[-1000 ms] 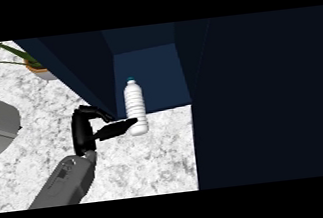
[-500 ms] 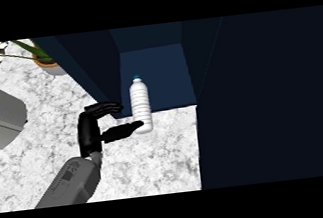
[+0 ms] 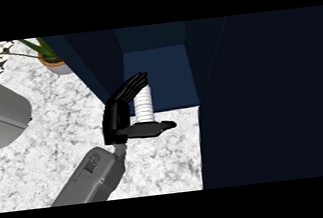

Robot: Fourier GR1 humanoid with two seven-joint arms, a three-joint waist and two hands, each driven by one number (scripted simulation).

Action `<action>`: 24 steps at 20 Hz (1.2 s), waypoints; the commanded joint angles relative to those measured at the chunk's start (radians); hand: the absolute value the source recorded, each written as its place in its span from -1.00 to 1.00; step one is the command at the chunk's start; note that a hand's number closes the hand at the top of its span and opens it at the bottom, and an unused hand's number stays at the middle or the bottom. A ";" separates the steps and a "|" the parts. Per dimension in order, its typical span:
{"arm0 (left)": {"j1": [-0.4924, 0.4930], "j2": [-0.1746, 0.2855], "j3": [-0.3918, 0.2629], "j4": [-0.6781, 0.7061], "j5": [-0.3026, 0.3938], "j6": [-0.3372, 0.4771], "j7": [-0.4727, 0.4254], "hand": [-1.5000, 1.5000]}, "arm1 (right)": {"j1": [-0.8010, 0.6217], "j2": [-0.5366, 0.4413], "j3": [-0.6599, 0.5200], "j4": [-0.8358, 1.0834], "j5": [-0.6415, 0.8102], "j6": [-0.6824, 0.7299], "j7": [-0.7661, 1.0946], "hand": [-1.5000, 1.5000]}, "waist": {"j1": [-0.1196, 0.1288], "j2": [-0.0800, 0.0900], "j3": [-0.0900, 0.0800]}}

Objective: Pick up the bottled water, place it into the cabinet and close the cabinet

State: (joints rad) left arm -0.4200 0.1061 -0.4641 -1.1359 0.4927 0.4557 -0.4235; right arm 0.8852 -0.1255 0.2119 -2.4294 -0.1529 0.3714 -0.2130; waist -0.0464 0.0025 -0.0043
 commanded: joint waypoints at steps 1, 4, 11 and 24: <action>-0.043 -0.069 -0.026 -0.065 0.014 -0.111 -0.075 -1.00 | 0.055 -0.013 -0.004 -0.099 -0.003 -0.008 0.035 -1.00 | 0.015 -0.005 0.002; -0.031 -0.022 -0.012 -0.165 0.038 -0.163 -0.013 -1.00 | 0.077 -0.008 -0.016 -0.096 -0.016 -0.019 0.030 -1.00 | 0.035 -0.007 0.004; 0.156 0.023 -0.067 -0.351 0.035 -0.221 0.000 1.00 | 0.080 -0.082 -0.054 -0.130 -0.011 0.041 0.017 -1.00 | 0.047 -0.009 0.004; 0.412 0.219 0.026 -0.556 0.085 -0.294 -0.016 -1.00 | 0.090 -0.237 0.140 -0.231 0.224 0.209 -0.013 1.00 | 0.045 -0.014 0.002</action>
State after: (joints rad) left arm -0.0757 0.2467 -0.4987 -1.6381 0.5471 0.2033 -0.4241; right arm 0.9653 -0.3273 0.3218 -2.4931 -0.0470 0.5547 -0.2462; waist -0.0006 -0.0089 -0.0018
